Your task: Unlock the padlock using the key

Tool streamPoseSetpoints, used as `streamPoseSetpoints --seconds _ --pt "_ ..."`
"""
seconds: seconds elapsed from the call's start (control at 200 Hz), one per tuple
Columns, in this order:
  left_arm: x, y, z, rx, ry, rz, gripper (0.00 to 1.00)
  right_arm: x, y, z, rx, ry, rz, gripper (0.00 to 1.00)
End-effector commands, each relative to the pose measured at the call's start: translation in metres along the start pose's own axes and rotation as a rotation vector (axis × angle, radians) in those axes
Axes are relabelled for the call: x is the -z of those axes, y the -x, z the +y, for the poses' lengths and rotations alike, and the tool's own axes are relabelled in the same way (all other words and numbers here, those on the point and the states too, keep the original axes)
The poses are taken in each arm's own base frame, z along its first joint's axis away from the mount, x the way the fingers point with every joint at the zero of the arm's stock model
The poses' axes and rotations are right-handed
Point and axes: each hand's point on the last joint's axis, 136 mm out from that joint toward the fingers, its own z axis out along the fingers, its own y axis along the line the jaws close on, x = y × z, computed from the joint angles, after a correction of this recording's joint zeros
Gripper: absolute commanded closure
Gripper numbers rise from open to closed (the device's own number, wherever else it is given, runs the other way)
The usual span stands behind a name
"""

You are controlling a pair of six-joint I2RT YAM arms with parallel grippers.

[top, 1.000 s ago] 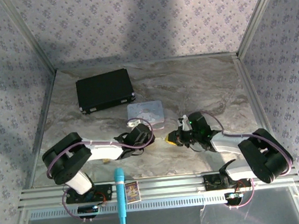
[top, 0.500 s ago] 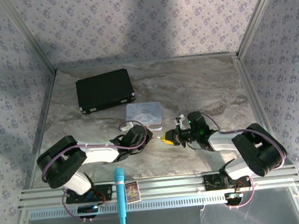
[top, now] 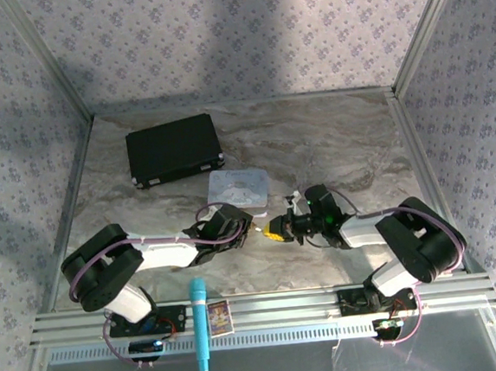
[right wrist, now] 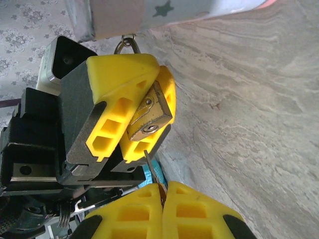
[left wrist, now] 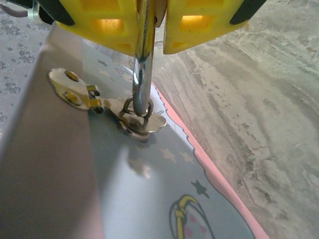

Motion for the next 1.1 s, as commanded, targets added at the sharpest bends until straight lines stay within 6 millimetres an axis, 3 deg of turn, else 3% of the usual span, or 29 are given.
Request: streamPoseSetpoints --seconds 0.0,0.52,0.665,1.094 --pt "0.0 -0.002 -0.011 0.054 -0.014 0.007 0.98 -0.004 0.008 0.009 0.016 0.02 -0.017 1.0" --pt "-0.003 -0.013 -0.016 0.072 -0.038 0.06 1.0 -0.013 0.017 0.008 -0.001 0.037 -0.025 1.0" --pt "-0.004 -0.018 -0.017 0.065 -0.044 0.077 1.0 -0.015 0.021 0.017 -0.014 0.08 -0.03 1.0" --pt "-0.009 -0.039 -0.041 0.035 -0.19 0.157 1.0 -0.015 0.038 0.029 -0.094 0.172 -0.025 1.0"
